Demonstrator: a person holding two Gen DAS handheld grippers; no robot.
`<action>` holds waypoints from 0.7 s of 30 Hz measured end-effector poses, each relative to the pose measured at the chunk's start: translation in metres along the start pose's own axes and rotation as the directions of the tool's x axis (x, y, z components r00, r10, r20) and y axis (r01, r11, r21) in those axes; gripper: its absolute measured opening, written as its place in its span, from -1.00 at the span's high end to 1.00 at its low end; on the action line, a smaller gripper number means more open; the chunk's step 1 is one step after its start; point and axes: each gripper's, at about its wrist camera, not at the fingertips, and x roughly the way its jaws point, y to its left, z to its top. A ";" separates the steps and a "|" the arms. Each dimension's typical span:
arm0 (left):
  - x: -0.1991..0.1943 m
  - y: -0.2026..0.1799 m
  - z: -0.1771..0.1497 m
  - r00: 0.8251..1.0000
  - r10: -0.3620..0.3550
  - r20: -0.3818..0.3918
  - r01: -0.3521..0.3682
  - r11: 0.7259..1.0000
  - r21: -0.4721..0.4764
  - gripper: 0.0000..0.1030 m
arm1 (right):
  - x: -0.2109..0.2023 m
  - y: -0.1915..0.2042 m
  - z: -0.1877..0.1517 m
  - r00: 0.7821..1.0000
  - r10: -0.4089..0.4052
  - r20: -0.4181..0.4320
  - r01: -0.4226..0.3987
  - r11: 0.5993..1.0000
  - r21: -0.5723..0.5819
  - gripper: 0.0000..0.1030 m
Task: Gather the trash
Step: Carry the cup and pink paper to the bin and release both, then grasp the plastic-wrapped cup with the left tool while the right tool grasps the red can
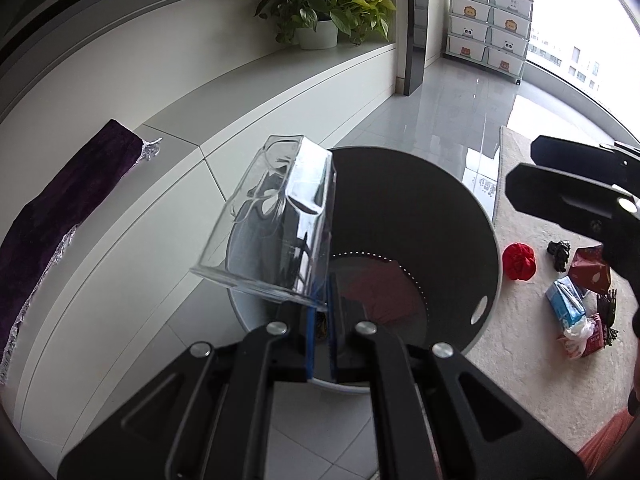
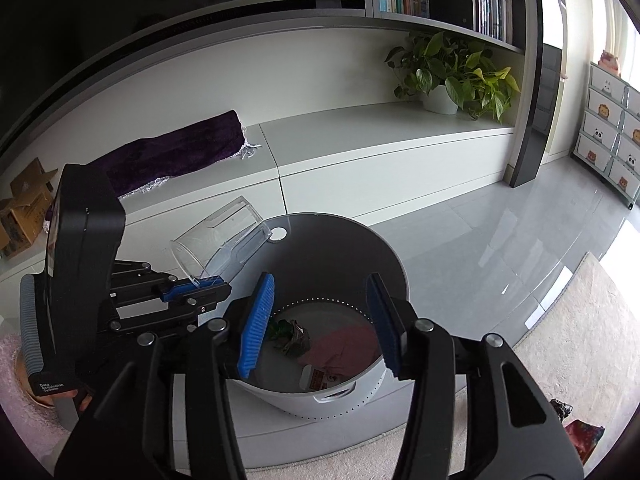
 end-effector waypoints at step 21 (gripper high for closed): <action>-0.046 -0.060 -0.027 0.990 0.082 0.113 -0.083 0.997 0.005 -0.38 | -0.077 -0.065 -0.075 0.993 -0.119 0.020 0.116 0.986 0.122 0.09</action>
